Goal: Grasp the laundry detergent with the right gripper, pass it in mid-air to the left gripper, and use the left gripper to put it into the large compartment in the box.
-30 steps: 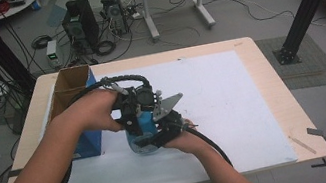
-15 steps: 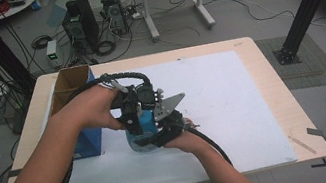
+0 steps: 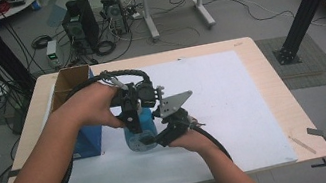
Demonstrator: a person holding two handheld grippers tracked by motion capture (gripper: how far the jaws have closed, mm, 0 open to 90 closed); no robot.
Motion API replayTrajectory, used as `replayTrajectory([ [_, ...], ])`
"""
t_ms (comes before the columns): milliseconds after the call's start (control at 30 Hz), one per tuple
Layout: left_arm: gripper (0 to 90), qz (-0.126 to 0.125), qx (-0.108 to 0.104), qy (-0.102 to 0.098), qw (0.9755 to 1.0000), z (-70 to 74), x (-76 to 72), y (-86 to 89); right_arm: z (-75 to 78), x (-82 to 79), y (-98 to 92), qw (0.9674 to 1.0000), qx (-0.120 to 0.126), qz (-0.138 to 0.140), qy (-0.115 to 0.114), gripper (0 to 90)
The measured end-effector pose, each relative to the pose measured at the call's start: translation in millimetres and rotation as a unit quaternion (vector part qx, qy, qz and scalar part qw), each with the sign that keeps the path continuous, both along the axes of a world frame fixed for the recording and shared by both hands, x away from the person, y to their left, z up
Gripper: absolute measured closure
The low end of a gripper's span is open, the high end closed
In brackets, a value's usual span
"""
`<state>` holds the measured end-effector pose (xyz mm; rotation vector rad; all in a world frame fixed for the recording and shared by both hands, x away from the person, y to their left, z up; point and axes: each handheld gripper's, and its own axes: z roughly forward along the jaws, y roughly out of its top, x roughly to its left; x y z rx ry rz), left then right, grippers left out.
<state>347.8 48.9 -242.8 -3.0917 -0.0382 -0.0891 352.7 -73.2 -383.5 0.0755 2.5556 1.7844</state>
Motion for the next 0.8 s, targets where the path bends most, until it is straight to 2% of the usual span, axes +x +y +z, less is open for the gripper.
replayTrajectory([
  [333, 38.2, 0.004, 0.001, 0.005, 1.0000, 5.6, 2.6, -2.6, 22.3, 1.0, -14.5, 0.9998, -0.021, 0.006, -0.006, 22.9],
  [467, 38.2, 0.009, 0.000, 0.009, 0.9999, 8.2, 5.7, -2.8, 26.4, 0.1, -20.8, 0.9995, -0.029, 0.011, -0.005, 17.0],
  [633, 38.2, 0.024, 0.004, 0.015, 0.9996, 13.6, 10.0, -0.9, 30.5, -0.5, -28.5, 0.9987, -0.050, 0.009, -0.003, 12.9],
  [667, 38.2, 0.032, 0.005, 0.015, 0.9994, 16.5, 11.2, 0.4, 34.6, 0.0, -35.1, 0.9979, -0.064, 0.007, -0.001, 10.5],
  [800, 38.1, 0.057, 0.006, 0.020, 0.9982, 27.3, 16.0, 5.9, 43.7, 0.2, -44.2, 0.9954, -0.095, 0.005, -0.002, 4.9],
])
